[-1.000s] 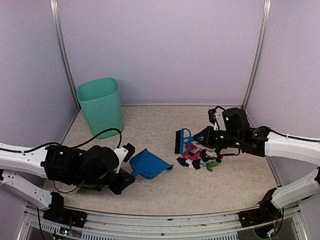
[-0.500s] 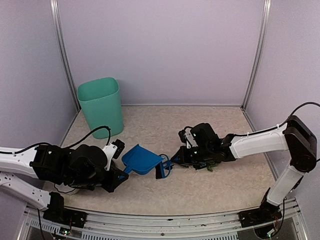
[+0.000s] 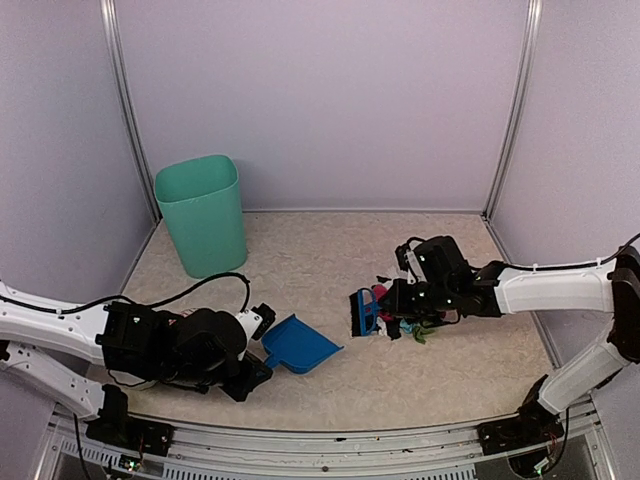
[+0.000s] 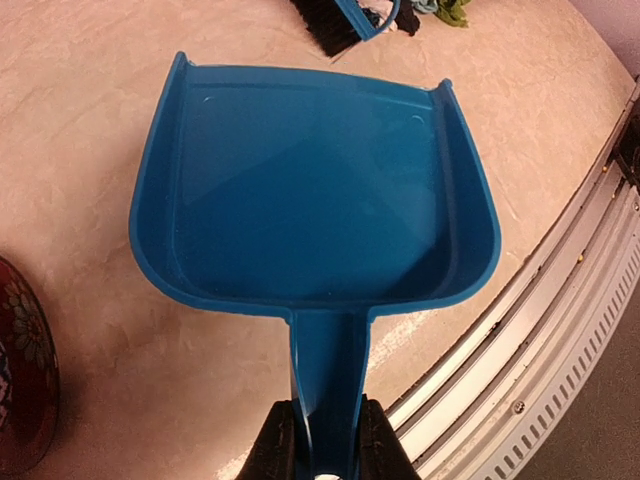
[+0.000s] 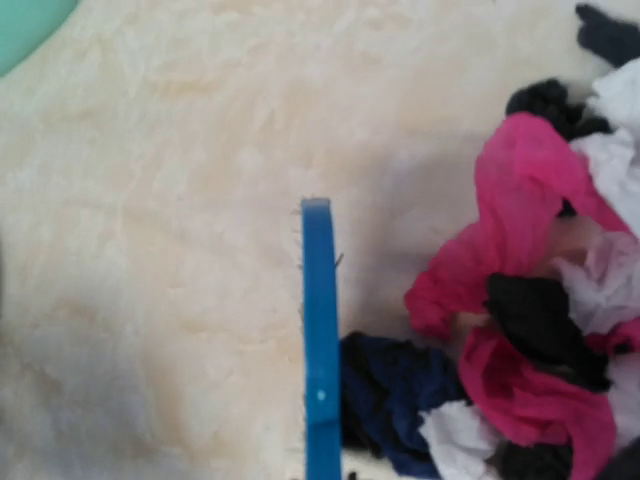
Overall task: Sweep away the paper scraps from the table
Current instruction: Sweep the paper scraps at the center of the board, then sweep the paper scraps into the dustpan, then dump the paper scraps in the dustpan into the trash bin.
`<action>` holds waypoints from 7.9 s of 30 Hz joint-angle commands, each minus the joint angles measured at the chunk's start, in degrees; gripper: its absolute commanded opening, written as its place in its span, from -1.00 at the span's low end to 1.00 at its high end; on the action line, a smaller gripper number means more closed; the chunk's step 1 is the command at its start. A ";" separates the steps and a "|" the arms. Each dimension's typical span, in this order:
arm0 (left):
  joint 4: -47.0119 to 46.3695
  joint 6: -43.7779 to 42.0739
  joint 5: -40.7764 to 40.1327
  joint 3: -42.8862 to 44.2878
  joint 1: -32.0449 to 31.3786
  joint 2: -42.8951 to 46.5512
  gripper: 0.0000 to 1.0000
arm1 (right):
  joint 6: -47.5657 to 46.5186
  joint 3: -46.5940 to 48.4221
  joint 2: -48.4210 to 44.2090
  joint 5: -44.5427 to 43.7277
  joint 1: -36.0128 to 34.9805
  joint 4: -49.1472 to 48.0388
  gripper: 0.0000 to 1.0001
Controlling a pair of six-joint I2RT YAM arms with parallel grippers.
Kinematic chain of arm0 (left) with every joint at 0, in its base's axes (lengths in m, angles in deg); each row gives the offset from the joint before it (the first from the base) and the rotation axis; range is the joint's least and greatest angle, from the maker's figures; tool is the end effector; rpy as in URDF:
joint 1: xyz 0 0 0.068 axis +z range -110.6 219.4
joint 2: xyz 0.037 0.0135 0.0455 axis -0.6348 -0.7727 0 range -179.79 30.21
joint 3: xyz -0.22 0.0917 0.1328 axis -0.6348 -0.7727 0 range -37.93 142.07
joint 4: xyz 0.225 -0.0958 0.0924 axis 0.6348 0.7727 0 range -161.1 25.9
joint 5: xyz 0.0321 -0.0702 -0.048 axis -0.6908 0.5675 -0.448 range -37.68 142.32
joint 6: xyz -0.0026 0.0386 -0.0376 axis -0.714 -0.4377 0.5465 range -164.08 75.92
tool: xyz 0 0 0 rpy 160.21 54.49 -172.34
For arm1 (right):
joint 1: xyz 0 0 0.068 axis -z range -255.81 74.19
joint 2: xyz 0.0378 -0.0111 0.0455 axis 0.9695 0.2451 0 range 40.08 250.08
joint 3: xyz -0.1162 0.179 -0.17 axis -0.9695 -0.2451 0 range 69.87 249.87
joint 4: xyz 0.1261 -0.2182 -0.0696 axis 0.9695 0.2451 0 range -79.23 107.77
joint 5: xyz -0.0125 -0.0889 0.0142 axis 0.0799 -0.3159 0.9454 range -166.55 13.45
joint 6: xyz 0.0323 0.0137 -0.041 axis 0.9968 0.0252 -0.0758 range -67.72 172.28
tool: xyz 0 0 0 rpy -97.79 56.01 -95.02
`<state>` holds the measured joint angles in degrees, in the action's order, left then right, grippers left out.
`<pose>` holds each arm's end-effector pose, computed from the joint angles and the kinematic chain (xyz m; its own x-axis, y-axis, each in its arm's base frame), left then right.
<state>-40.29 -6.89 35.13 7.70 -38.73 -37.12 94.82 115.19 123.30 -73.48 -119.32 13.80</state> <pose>0.0584 -0.2265 0.2366 -0.6727 0.3936 -0.6265 0.6168 0.7660 -0.1810 0.2176 0.2092 0.2008 -0.8347 0.1386 -0.5330 -0.2069 0.8180 0.5367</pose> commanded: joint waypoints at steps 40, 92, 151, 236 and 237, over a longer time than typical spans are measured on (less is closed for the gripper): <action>-12.83 -14.63 8.20 8.24 9.17 -27.62 -1.00 | -44.30 5.89 0.62 -32.54 9.05 5.07 -1.00; -14.03 -19.82 12.38 17.29 14.27 -39.99 -1.00 | -36.49 7.68 -6.09 -7.13 -12.90 16.22 -1.00; -17.70 -19.26 12.85 13.91 12.72 -40.06 -1.00 | -25.28 2.34 -4.21 -7.23 -9.40 15.62 -1.00; -5.88 -20.94 2.41 22.82 31.96 -4.24 -1.00 | -23.27 -2.80 -16.55 -32.64 -6.04 15.64 -1.00; -5.26 -20.75 3.29 23.66 33.22 -4.16 -1.00 | -23.44 -2.78 -16.47 -32.48 -6.06 15.40 -1.00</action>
<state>-50.72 -27.94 35.65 27.65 -9.48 -42.50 72.37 111.50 106.23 -106.47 -125.90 31.37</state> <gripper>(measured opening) 0.149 0.042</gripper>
